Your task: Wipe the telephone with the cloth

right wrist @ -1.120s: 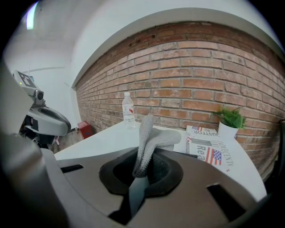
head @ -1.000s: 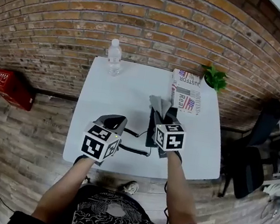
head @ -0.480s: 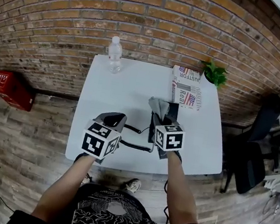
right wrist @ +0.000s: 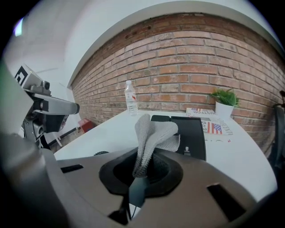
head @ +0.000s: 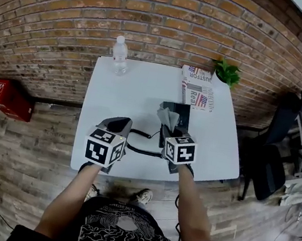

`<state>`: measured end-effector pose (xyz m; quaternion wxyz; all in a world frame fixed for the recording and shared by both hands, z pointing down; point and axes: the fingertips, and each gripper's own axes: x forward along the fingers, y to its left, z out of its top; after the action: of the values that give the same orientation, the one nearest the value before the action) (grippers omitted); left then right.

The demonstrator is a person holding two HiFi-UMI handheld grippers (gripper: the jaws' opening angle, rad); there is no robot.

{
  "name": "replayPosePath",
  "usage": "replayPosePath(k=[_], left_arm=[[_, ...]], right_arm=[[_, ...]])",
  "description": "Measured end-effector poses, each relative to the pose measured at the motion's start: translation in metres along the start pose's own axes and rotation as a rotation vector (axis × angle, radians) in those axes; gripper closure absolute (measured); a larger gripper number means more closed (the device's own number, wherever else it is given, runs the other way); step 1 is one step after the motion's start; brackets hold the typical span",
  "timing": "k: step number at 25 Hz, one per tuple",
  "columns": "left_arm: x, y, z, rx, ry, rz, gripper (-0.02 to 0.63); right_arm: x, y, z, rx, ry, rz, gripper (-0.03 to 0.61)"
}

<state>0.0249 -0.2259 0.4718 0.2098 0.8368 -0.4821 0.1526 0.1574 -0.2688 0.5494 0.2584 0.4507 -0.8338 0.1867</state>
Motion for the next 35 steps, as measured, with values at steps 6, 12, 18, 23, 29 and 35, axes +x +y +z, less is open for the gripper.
replayPosePath(k=[6, 12, 18, 23, 29, 35], left_arm=[[-0.001, 0.003, -0.008, -0.027, 0.010, -0.005, 0.607], [0.000, -0.004, -0.009, -0.014, 0.017, -0.035, 0.607], [0.001, -0.009, -0.014, -0.006, 0.032, -0.065, 0.607], [0.004, -0.013, -0.015, 0.002, 0.035, -0.091, 0.607], [0.005, -0.016, -0.018, 0.011, 0.045, -0.114, 0.607], [0.007, -0.019, -0.023, 0.013, 0.047, -0.131, 0.607]], right_arm=[[-0.008, 0.003, -0.018, 0.033, 0.013, -0.013, 0.568], [-0.015, 0.008, -0.037, 0.067, 0.032, -0.022, 0.568], [-0.021, 0.015, -0.052, 0.103, 0.048, -0.027, 0.568], [-0.026, 0.019, -0.063, 0.113, 0.062, -0.038, 0.568], [-0.032, 0.025, -0.075, 0.133, 0.077, -0.052, 0.568], [-0.040, 0.028, -0.074, 0.143, 0.055, -0.069, 0.568]])
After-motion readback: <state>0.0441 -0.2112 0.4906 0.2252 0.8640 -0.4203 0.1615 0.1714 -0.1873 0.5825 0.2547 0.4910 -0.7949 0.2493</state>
